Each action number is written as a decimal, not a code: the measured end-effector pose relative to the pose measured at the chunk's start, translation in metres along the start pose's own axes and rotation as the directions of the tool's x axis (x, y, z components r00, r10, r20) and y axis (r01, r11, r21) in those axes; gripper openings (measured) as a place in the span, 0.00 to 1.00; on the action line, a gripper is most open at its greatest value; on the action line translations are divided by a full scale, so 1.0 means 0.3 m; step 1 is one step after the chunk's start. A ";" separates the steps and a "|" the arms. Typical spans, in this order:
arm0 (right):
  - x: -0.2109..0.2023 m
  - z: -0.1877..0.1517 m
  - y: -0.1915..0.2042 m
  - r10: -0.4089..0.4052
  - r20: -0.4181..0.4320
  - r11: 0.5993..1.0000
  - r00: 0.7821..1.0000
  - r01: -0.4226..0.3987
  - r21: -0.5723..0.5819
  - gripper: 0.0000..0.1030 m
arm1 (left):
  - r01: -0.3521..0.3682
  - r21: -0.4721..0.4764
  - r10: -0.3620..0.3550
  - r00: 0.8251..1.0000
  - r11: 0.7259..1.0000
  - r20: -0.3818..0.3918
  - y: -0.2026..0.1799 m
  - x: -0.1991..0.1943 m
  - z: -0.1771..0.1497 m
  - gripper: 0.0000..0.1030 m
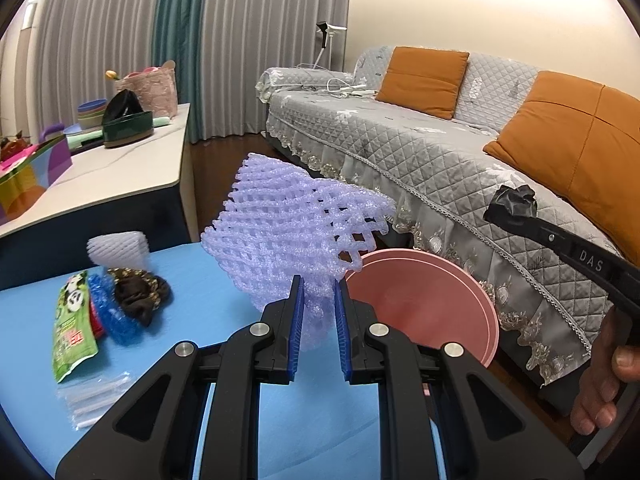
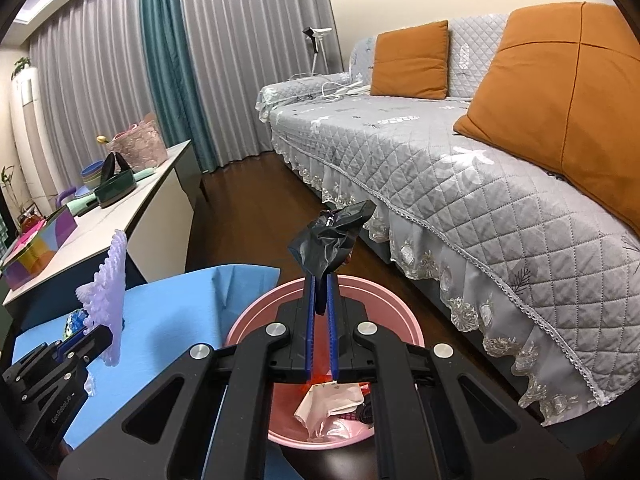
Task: Collect trash
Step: 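Open both tools to drop the foam net and wrapper into the bin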
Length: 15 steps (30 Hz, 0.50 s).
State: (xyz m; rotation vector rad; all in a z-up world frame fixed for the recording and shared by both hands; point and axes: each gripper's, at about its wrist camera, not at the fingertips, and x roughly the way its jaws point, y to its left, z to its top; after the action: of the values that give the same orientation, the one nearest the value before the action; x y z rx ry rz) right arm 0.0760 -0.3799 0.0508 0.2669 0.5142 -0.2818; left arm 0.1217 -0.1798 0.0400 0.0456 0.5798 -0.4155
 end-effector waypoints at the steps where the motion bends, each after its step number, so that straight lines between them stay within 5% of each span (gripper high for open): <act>1: 0.005 0.000 0.002 -0.002 0.000 1.000 1.000 0.002 0.001 0.06 | 0.004 0.000 -0.004 1.000 1.000 -0.001 -0.004 0.008 0.003 0.15; 15: 0.078 0.000 -0.022 -0.029 -0.021 0.999 0.999 0.030 0.022 0.06 | 0.069 0.034 -0.069 0.998 0.997 0.000 -0.058 0.120 0.046 0.15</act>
State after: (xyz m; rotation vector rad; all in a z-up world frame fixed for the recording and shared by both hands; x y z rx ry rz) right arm 0.0934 -0.3905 0.0375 0.2845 0.5358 -0.3142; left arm 0.1493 -0.2113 0.0332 0.0578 0.5743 -0.4925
